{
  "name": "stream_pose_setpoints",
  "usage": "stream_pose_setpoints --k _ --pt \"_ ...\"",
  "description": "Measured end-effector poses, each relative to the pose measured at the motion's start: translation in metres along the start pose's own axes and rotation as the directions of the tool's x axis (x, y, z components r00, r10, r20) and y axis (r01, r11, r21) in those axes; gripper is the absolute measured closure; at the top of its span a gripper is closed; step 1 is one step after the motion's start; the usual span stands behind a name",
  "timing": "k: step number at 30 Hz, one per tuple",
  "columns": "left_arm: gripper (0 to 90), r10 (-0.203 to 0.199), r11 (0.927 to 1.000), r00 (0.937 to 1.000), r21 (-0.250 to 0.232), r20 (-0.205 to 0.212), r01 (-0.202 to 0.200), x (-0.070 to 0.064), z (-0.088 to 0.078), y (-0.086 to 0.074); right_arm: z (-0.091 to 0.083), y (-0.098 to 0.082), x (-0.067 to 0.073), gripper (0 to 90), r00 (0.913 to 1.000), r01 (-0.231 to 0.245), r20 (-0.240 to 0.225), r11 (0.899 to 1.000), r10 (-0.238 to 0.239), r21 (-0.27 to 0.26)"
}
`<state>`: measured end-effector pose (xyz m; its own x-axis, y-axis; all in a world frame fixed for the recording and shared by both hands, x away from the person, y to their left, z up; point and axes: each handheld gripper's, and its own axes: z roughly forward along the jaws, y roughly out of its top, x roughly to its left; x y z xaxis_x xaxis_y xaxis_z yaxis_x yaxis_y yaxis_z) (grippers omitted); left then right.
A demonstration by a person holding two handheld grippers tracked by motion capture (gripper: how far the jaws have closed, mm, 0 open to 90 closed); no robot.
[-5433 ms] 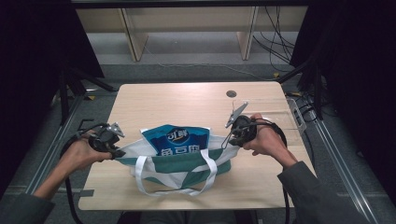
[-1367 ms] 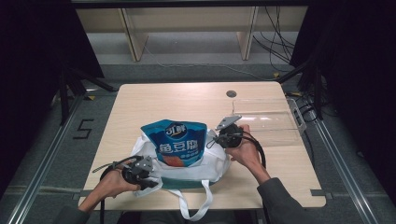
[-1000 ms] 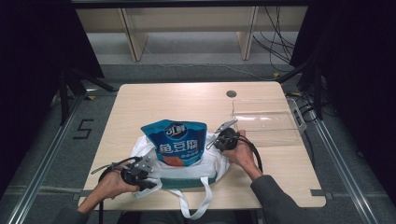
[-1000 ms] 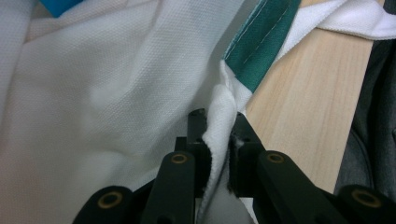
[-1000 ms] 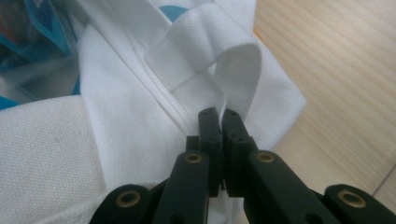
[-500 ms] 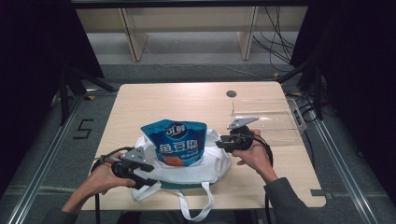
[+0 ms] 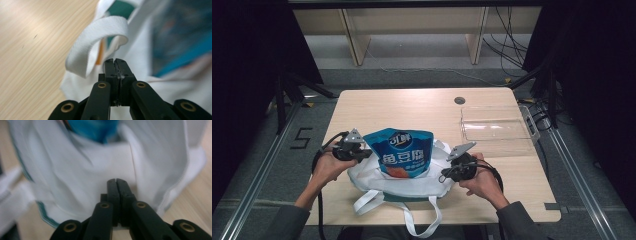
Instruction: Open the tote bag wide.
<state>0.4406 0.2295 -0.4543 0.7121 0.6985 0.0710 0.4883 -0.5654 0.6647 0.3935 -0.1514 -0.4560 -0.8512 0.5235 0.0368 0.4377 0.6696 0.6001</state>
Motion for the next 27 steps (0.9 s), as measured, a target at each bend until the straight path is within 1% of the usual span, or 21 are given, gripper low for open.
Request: stream_pose_setpoints --k 1,2,4,7,9,11,12,13,14,15,16,17,18,19,20,21,23,24,25,26,27 --pt "89.2 0.031 0.9968 0.9991 0.072 0.031 -0.033 0.01 0.006 -0.004 0.004 -0.003 -0.004 90.0 0.9997 0.002 0.023 0.999 -0.002 0.036" --pt "89.3 0.001 0.9954 0.9983 0.095 0.059 -0.007 0.014 0.013 -0.009 0.005 -0.005 -0.009 90.0 0.9993 0.001 0.036 0.997 -0.004 0.08" --pt "89.3 -0.022 0.9959 0.9964 0.089 0.082 0.015 0.016 0.024 -0.015 0.009 -0.012 -0.017 90.0 0.9987 -0.028 0.046 0.994 0.024 0.103" --pt "89.4 -0.035 0.9953 0.9964 0.093 0.078 0.028 0.015 0.028 -0.014 0.016 -0.015 -0.022 90.0 0.9981 -0.057 0.028 0.993 0.054 0.106" --pt "89.4 -0.023 0.995 0.9976 0.099 0.065 0.016 0.012 0.031 -0.015 0.027 -0.017 -0.019 90.0 0.9984 -0.05 0.03 0.99 0.047 0.129" --pt "89.4 -0.008 0.9946 0.9983 0.104 0.058 0.002 0.011 0.032 -0.014 0.028 -0.014 -0.02 90.0 0.9987 -0.024 0.049 0.99 0.017 0.139" --pt "89.4 -0.013 0.9944 0.9984 0.105 0.055 0.007 0.01 0.032 -0.014 0.028 -0.014 -0.02 90.0 0.9986 -0.027 0.049 0.99 0.02 0.136" --pt "89.4 0.001 0.9952 0.9987 0.098 0.051 -0.006 0.01 0.031 -0.014 0.028 -0.014 -0.019 90.0 0.9981 -0.04 0.052 0.99 0.034 0.134" --pt "89.4 -0.013 0.9949 0.998 0.101 0.062 0.006 0.011 0.029 -0.014 0.028 -0.014 -0.019 90.0 0.9983 -0.028 0.055 0.991 0.021 0.129" --pt "89.3 -0.018 0.9963 0.9979 0.085 0.062 0.013 0.011 0.027 -0.014 0.025 -0.013 -0.017 90.0 0.9982 -0.042 0.049 0.99 0.035 0.135" --pt "88.9 -0.022 0.9969 0.9976 0.077 0.066 0.016 0.012 0.024 -0.014 0.023 -0.011 -0.016 90.0 0.9988 -0.038 0.036 0.992 0.034 0.118" --pt "87.2 -0.026 0.9971 0.9972 0.073 0.07 0.02 0.011 0.021 -0.013 0.018 -0.008 -0.014 89.7 0.9989 -0.035 0.034 0.996 0.032 0.087" --pt "85.0 -0.022 0.9967 0.9972 0.079 0.071 0.017 0.01 0.017 -0.012 0.014 -0.004 -0.012 89.1 0.9991 -0.03 0.03 0.999 0.029 0.03" --pt "83.2 -0.022 0.9967 0.9972 0.079 0.071 0.017 0.01 0.017 -0.012 0.008 0.001 -0.011 88.7 0.9996 -0.017 0.022 1.0 0.018 -0.023" --pt "82.2 -0.004 0.9983 0.9977 0.058 0.068 0.0 0.007 0.008 -0.009 0.0 0.008 -0.01 88.6 0.9994 -0.019 0.029 0.997 0.021 -0.069" --pt "81.6 -0.006 0.9992 0.9974 0.039 0.072 0.003 0.006 0.005 -0.008 -0.004 0.012 -0.011 88.6 0.9987 0.001 0.052 0.996 0.004 -0.087" --pt "81.5 0.0 1.0 0.9982 -0.002 0.06 0.0 0.002 -0.006 -0.004 -0.008 0.019 -0.015 88.6 0.9956 0.033 0.092 0.99 -0.02 -0.137" --pt "81.7 -0.006 0.9999 0.9983 -0.012 0.058 0.007 0.0 -0.01 -0.002 -0.009 0.023 -0.018 88.6 0.995 0.033 0.098 0.992 -0.021 -0.124" --pt "82.1 0.006 0.9997 0.9983 -0.023 0.058 -0.005 -0.002 -0.014 -0.001 -0.006 0.024 -0.021 88.7 0.9923 0.031 0.123 0.99 -0.015 -0.136" --pt "83.3 0.021 0.9993 0.9984 -0.031 0.053 -0.019 -0.004 -0.018 0.001 -0.006 0.025 -0.023 88.7 0.9896 0.035 0.143 0.992 -0.017 -0.121" --pt "84.5 0.023 0.9991 0.9985 -0.037 0.049 -0.021 -0.005 -0.02 0.001 -0.003 0.025 -0.026 88.7 0.9901 0.02 0.14 0.993 -0.003 -0.12"
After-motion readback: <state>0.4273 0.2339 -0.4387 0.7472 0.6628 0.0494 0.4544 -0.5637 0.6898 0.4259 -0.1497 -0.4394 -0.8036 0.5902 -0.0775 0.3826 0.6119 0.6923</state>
